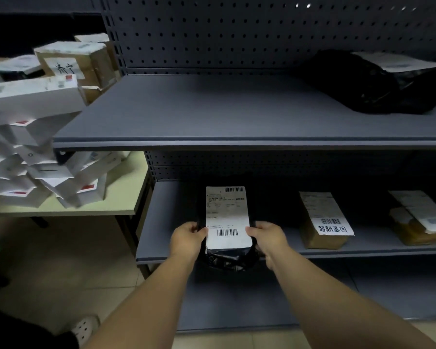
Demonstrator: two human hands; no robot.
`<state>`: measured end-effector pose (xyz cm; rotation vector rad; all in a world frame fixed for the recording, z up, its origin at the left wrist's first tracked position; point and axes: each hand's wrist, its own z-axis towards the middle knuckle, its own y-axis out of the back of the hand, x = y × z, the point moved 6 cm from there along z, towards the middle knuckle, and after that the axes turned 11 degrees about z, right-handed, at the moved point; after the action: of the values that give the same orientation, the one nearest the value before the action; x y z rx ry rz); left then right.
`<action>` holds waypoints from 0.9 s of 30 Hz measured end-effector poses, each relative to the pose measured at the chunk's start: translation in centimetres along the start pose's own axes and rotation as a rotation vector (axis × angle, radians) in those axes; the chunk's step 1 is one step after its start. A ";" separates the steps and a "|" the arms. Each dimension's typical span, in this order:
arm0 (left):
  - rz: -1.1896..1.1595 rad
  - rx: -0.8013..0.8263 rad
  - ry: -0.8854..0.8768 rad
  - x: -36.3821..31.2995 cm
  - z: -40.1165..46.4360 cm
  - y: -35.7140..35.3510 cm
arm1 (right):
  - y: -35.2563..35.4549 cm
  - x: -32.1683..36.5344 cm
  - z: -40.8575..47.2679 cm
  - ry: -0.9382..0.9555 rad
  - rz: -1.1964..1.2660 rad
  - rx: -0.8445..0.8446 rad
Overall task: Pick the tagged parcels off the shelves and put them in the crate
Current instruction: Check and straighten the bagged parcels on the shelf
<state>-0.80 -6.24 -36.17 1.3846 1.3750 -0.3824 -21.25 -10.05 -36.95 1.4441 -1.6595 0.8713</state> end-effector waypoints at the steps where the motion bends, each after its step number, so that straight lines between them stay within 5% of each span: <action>1: -0.002 -0.006 0.017 0.2 0.6 -0.3 | -0.1 -0.2 0.7 -0.007 -0.008 0.001; 27: 0.185 -0.001 0.148 2.7 5.6 -2.8 | -2.0 -2.9 6.4 -0.092 -0.246 0.037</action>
<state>0.04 -10.22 -41.65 1.5499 1.3510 -0.1595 -19.69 -14.53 -42.53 1.6942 -1.4972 0.7093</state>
